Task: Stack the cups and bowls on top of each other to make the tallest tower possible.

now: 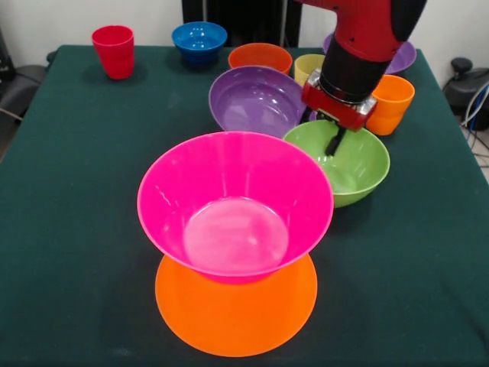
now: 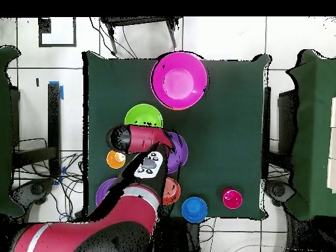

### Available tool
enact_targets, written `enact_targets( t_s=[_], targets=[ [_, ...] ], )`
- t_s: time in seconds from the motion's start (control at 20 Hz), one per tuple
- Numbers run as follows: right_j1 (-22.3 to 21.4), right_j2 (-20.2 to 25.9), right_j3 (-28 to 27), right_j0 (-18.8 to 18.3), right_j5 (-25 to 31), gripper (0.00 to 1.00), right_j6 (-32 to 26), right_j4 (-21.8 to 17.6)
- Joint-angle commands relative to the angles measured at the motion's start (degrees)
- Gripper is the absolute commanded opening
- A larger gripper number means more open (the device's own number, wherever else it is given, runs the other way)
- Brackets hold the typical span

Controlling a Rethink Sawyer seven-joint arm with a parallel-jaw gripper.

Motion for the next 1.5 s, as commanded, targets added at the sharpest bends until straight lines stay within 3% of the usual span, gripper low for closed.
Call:
enact_targets(
  t_s=[0.05,1.15,1.5],
  targets=[
    [3.5,5.1,-6.0,1.8,4.5,1.0,12.1,4.8],
    [4.9,3.8,-8.8,5.1,7.5,1.0,12.5,12.1],
    [6.7,2.3,-11.1,6.7,7.8,1.0,15.1,14.4]
  ],
)
